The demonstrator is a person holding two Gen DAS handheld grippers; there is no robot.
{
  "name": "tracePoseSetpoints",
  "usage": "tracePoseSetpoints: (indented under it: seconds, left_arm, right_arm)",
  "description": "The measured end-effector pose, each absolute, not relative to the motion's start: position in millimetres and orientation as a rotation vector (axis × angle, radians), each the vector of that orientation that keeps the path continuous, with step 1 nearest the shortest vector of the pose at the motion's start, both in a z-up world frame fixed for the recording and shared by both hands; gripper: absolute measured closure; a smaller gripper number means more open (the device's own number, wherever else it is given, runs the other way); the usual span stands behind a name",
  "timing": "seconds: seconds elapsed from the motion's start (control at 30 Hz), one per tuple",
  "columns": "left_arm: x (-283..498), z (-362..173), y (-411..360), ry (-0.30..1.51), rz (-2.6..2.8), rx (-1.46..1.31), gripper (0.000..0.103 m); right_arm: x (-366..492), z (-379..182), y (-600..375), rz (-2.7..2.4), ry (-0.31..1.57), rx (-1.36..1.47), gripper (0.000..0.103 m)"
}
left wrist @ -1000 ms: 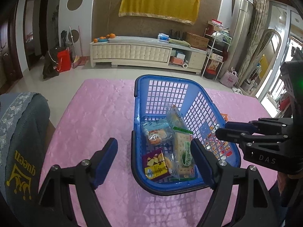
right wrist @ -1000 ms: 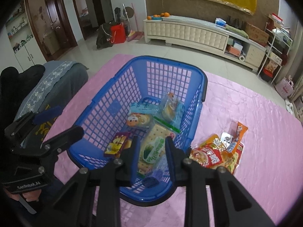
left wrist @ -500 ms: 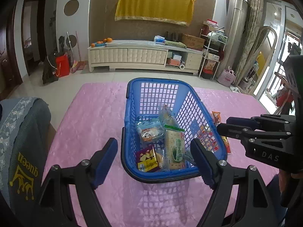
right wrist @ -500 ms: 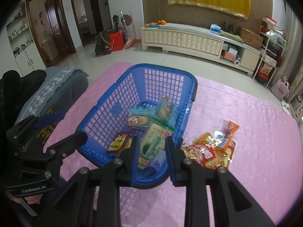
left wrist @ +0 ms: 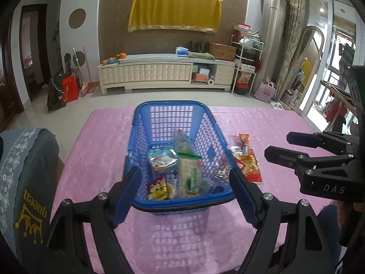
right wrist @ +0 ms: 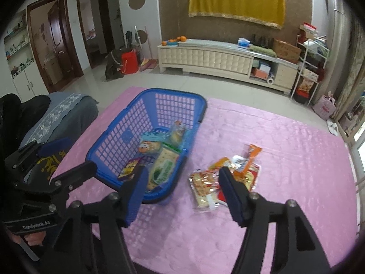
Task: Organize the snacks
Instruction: 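Move both tools back from the basket to the remaining snack pile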
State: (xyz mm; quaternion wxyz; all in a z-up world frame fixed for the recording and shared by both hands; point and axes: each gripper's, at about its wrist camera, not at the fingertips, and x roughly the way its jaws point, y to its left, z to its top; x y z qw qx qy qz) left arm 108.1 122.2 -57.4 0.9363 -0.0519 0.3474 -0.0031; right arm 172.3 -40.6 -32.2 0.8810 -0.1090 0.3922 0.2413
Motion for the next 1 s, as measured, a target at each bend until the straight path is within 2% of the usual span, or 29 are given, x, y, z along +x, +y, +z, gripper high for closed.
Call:
tracePoseSetpoints:
  seconds: [0.27, 0.57, 1.0]
  left_arm:
    - [107.6, -54.4, 83.7, 0.720, -0.052, -0.061, 0.026]
    - [114.5, -64.2, 43.7, 0.756, -0.097, -0.023, 0.026]
    - [140.2, -86.9, -21.5, 0.825, -0.166, 0.067, 0.026]
  right_arm:
    - [168.4, -26.1, -83.6, 0.448, 0.802, -0.182, 0.019]
    - [166.2, -28.1, -136.2, 0.383, 0.783, -0.158, 0.010]
    - [179.8, -55.0, -193.8, 0.330, 0.827, -0.119, 0.010]
